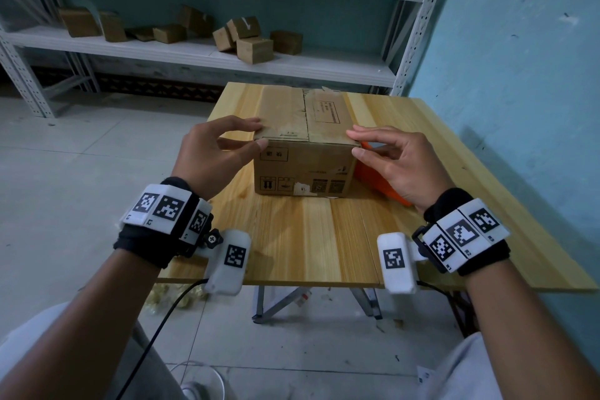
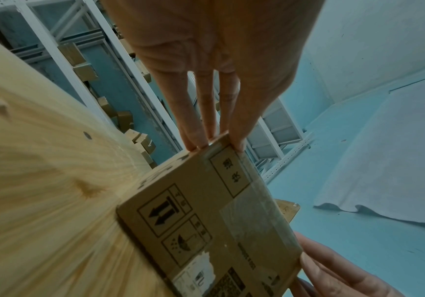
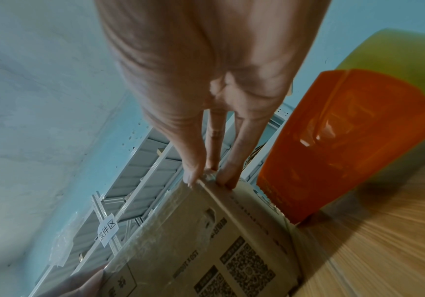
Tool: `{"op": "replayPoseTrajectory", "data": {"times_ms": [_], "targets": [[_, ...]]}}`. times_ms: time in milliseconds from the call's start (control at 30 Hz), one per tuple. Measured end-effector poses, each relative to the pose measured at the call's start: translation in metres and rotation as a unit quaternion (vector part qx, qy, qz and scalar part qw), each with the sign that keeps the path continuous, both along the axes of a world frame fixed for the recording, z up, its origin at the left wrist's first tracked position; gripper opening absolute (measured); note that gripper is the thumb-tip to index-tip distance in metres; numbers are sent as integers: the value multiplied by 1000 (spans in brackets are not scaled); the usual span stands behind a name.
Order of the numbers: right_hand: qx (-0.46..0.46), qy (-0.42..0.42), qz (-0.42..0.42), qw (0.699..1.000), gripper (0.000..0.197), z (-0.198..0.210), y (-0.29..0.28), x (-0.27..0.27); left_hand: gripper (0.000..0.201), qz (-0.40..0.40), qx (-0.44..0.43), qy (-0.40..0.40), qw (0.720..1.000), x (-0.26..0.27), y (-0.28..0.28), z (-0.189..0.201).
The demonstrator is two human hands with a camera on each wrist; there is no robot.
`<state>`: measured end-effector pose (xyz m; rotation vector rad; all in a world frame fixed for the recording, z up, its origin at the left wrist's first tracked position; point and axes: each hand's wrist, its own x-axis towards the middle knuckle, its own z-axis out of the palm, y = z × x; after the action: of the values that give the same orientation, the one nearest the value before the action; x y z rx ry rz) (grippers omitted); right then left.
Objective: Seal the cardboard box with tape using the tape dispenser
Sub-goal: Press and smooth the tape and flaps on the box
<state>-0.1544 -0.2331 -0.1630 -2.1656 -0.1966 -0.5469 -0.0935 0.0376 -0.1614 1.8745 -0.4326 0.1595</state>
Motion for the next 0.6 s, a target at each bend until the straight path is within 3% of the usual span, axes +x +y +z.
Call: {"op": "replayPoseTrajectory", "data": {"times_ms": [333, 600], "targets": [[-16, 8, 5, 1000, 30, 0, -3, 0, 29, -40, 2, 18, 999, 1, 6, 3], [-11, 2, -12, 1000, 29, 1, 1, 0, 31, -20, 38, -35, 998, 4, 5, -1]]}}
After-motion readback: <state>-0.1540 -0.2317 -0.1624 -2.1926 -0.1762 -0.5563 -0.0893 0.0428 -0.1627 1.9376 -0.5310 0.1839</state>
